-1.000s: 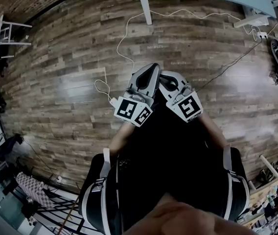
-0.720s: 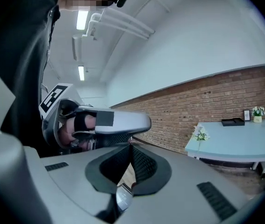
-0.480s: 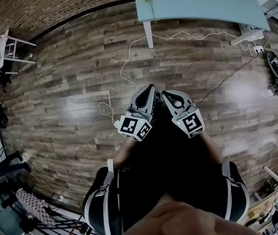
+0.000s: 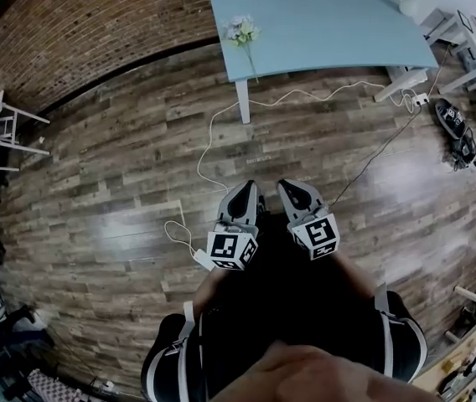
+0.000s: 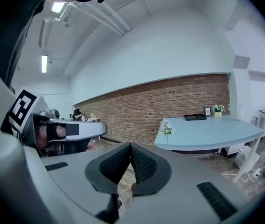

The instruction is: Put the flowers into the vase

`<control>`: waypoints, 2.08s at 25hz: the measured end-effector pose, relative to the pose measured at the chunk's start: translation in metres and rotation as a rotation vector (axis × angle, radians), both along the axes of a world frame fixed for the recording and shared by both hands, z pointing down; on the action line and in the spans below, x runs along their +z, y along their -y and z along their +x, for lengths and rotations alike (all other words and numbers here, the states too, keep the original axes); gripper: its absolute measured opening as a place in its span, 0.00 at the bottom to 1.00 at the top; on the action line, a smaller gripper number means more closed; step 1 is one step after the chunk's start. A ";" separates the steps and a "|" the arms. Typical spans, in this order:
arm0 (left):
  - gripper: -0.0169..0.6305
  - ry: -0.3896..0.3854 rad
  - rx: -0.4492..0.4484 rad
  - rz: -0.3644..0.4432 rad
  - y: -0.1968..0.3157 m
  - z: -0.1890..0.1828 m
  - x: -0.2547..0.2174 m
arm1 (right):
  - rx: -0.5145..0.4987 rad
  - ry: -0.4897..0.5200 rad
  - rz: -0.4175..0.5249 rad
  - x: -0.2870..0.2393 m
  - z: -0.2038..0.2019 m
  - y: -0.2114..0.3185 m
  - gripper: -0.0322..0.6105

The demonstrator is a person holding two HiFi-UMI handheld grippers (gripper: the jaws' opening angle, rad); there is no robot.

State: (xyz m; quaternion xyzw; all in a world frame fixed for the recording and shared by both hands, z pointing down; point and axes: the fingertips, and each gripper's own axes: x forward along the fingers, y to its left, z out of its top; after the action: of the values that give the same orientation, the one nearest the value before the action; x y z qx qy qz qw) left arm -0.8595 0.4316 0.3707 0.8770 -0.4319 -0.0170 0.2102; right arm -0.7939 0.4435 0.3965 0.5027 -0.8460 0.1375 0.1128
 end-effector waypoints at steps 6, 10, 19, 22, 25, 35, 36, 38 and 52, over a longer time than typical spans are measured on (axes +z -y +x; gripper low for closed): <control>0.05 -0.002 -0.040 -0.062 0.019 0.007 0.010 | 0.000 -0.041 -0.008 -0.001 0.003 0.018 0.08; 0.05 0.021 -0.057 -0.084 0.037 0.014 0.014 | -0.008 -0.006 -0.012 -0.002 0.016 0.036 0.08; 0.05 0.069 -0.167 -0.005 0.117 0.027 -0.004 | -0.061 0.007 0.070 -0.018 0.040 0.118 0.08; 0.05 0.075 -0.157 0.007 0.140 0.053 -0.007 | -0.040 0.024 0.082 -0.021 0.065 0.137 0.08; 0.05 0.081 -0.145 -0.003 0.154 0.073 -0.005 | 0.007 0.055 0.073 -0.018 0.091 0.150 0.08; 0.05 0.089 -0.279 0.013 0.173 0.058 -0.002 | -0.074 0.109 0.019 0.001 0.097 0.186 0.08; 0.05 0.098 -0.274 0.016 0.176 0.055 -0.001 | -0.087 0.112 0.012 0.002 0.091 0.189 0.08; 0.05 0.108 -0.272 0.014 0.183 0.048 0.001 | -0.108 0.111 -0.004 0.005 0.079 0.198 0.08; 0.05 -0.033 -0.413 -0.008 0.289 -0.078 0.008 | -0.061 0.010 -0.067 0.019 0.002 0.299 0.08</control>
State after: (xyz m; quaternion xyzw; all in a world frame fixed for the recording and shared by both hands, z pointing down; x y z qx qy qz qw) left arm -0.9377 0.1423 0.3787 0.7686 -0.5990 -0.0724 0.2126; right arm -0.7922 0.1442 0.4151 0.4717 -0.8565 0.1648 0.1297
